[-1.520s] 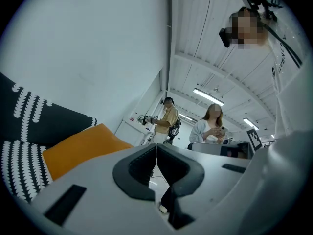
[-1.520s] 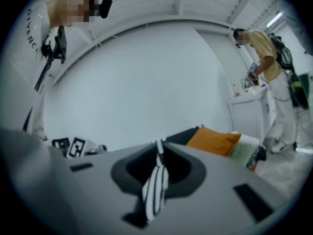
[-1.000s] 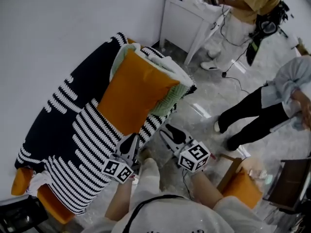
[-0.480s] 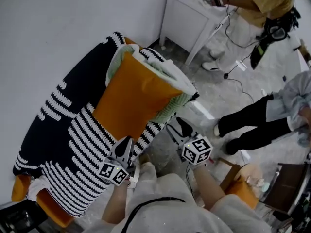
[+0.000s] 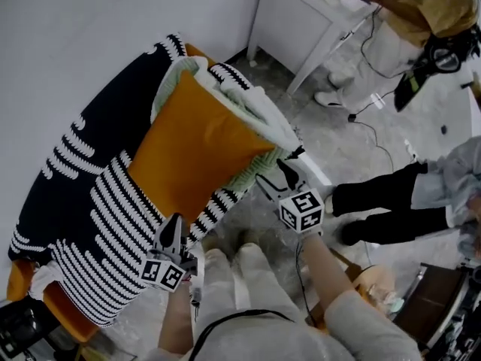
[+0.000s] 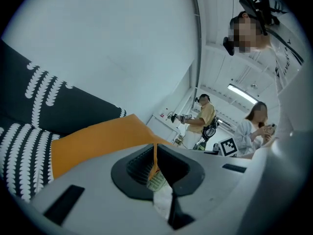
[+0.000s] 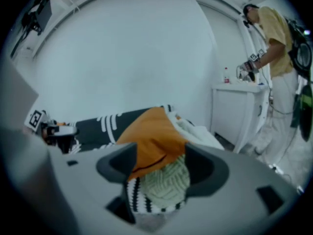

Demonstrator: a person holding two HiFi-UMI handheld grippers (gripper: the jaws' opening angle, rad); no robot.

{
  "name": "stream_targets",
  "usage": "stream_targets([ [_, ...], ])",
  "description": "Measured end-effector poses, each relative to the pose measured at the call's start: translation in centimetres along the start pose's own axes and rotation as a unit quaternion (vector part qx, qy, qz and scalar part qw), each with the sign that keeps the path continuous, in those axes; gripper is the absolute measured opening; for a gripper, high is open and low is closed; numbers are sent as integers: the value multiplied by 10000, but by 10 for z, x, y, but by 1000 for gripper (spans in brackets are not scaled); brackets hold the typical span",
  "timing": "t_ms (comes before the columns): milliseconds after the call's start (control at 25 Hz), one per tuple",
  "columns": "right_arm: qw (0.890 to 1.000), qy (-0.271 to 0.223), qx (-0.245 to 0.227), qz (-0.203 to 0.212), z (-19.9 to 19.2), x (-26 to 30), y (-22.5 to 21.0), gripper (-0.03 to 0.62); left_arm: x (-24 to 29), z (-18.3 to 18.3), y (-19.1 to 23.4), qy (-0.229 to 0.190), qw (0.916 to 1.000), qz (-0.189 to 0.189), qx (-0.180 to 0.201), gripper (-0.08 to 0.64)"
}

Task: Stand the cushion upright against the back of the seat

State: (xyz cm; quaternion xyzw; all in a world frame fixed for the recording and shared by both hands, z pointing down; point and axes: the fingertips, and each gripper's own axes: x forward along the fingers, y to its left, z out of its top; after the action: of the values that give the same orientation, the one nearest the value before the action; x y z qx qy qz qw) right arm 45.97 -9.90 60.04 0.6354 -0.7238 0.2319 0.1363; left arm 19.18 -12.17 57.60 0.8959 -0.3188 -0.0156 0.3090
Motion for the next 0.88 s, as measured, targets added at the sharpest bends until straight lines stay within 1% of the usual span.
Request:
stream_targets([
  [160,9980,267,-560,102,-3,26,-26,310,-3,-16,11,-99,9990,410,-145,28],
  [280,9932,451,-1051,223,-5,41,-36,323,-9,-27,10,-38,9983,560,-153,28],
  [400,9890,499,-1338,392,-3,56,-41,331,-13,-33,9,-10,9978,642,-176,28],
  [520,9853,543,-1475,663,-7,68,-36,331,-19,-39,8,-2,9974,699,-168,28],
  [600,9834,444,-1542,847,-3,74,-30,331,-21,-42,9,-10,9971,739,-157,28],
  [680,9825,354,-1576,931,3,79,-26,330,-25,-44,9,-18,9968,789,-148,28],
  [800,9812,472,-1569,1017,3,86,-25,328,-30,-45,13,-43,9961,865,-163,28],
  [880,9794,563,-1579,1128,2,88,-21,297,-35,-46,15,-47,9956,921,-187,28],
])
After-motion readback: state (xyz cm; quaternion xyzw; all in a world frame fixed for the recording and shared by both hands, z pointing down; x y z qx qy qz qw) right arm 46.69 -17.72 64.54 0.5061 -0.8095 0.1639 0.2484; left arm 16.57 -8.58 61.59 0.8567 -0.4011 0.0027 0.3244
